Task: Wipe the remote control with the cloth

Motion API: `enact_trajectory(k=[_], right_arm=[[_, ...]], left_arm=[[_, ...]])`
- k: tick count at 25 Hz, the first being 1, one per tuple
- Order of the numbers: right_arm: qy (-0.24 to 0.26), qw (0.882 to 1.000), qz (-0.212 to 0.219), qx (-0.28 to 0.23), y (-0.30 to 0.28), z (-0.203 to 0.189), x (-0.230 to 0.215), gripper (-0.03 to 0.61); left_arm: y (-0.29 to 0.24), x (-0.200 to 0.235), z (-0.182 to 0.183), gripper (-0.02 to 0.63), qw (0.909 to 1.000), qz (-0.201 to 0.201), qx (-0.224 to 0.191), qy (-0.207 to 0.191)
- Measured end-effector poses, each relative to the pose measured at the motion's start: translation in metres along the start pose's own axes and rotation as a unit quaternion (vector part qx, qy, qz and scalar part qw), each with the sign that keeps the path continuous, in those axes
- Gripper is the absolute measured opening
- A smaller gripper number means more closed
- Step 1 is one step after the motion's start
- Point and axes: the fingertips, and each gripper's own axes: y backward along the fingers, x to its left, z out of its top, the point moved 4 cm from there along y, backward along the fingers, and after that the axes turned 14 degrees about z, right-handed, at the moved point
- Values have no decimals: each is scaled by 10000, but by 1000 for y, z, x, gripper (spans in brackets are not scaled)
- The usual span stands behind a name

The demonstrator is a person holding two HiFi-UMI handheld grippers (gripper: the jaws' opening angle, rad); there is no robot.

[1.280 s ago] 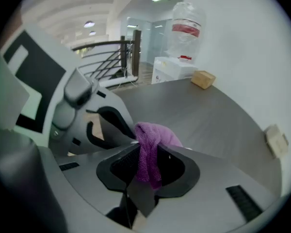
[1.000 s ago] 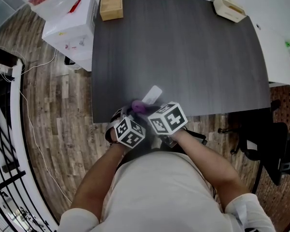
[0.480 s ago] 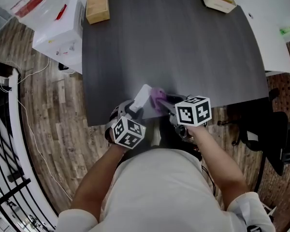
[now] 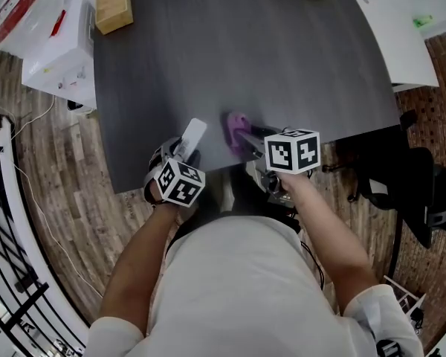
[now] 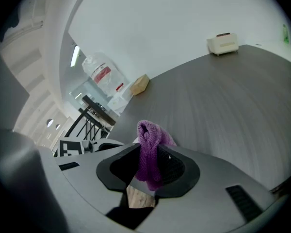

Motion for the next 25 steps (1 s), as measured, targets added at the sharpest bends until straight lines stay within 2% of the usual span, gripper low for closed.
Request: enact_trajectory(k=[2, 3, 4, 5, 6, 7, 8, 9, 10, 11, 14, 17, 19, 21, 22, 23, 25], right_arm=[[-17, 10000, 46, 54, -4, -3, 1, 109], [-12, 9999, 68, 101, -7, -5, 1, 109], [10, 9998, 86, 164, -11, -6, 3, 109], [58, 9996, 107, 246, -16, -9, 5, 109], [144, 9992, 132, 344, -21, -11, 8, 109], [276, 9985, 153, 453, -28, -14, 12, 109], [448, 9973, 172, 562, -38, -15, 18, 109], [640, 9955, 206, 664, -49, -16, 24, 109], [838, 9932, 267, 761, -61, -16, 31, 109], [1036, 9903, 345, 863, -73, -15, 39, 109], [1573, 9787, 491, 1222, -99, -19, 55, 109], [1923, 9699, 462, 1422, -111, -21, 61, 109], [1983, 9694, 424, 1382, -110, -19, 61, 109], [1907, 9723, 379, 1297, -105, -18, 59, 109], [1854, 9739, 346, 1261, -101, -19, 57, 109], [1809, 9753, 303, 1227, -97, -19, 55, 109], [1741, 9780, 194, 1129, -87, -19, 51, 109]], left_arm=[[-1, 6, 1, 226, 9990, -256, -11, 371], [-2, 10, 1, 206, 9954, -499, -5, 820], [-3, 14, 2, 201, 9850, -857, 25, 1498], [-4, 17, 2, 200, 9626, -1317, 90, 2365], [-4, 19, 1, 198, 9253, -1833, 182, 3316], [-6, 21, -1, 196, 8757, -2337, 274, 4217], [-7, 22, -4, 192, 8239, -2741, 336, 4948], [-8, 24, -9, 185, 7844, -2974, 345, 5432], [-9, 27, -13, 176, 7667, -3035, 301, 5649], [-8, 30, -16, 174, 7688, -2975, 231, 5656], [-3, 35, -21, 184, 8082, -2623, 109, 5272], [3, 45, -28, 209, 8458, -2136, 124, 4886], [8, 53, -34, 225, 8786, -1599, 160, 4498], [12, 55, -36, 240, 9149, -991, 208, 3908], [13, 53, -34, 253, 9295, -736, 207, 3607], [14, 50, -31, 259, 9403, -531, 185, 3357], [12, 43, -23, 270, 9535, -250, 145, 3001]])
